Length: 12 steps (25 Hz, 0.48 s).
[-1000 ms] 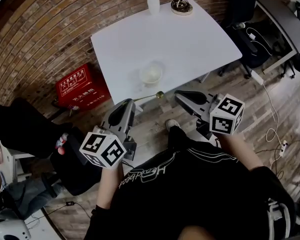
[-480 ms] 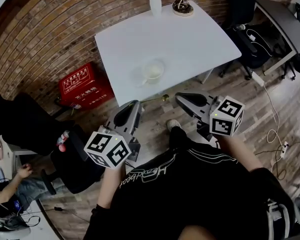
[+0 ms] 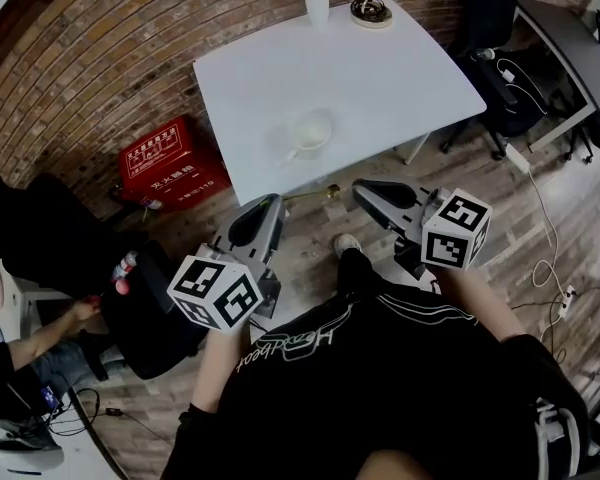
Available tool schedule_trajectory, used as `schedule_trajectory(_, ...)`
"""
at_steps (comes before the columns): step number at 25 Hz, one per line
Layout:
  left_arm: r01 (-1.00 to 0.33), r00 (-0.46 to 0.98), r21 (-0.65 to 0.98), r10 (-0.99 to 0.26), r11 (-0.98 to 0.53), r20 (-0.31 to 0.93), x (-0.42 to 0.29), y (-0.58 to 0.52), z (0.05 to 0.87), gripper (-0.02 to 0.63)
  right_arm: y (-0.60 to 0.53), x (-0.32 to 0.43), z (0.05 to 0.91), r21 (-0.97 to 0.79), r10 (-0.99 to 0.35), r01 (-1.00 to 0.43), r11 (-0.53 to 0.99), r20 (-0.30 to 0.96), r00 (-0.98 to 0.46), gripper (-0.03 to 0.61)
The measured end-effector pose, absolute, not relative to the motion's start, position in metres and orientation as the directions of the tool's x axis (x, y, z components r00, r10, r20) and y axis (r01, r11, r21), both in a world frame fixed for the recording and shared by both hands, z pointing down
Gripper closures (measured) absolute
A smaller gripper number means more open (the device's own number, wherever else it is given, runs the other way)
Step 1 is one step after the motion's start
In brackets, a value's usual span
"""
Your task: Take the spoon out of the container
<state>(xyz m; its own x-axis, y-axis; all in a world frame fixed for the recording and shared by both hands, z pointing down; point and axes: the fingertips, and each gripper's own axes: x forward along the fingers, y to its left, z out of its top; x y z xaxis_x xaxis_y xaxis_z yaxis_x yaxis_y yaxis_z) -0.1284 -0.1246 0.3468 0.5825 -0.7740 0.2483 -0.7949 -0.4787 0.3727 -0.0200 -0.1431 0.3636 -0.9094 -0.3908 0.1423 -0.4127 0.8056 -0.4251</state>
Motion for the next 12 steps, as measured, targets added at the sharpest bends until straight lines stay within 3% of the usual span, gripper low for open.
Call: schedule_trajectory(12, -0.795, 0.586, 0.369, -0.767, -0.482, 0.261, -0.1227, -0.1264, 0.3546, 0.607, -0.1445, -0.0192, 0.3715, -0.432, -0.384, -0.408, 0.804, 0.145, -0.912, 0.581)
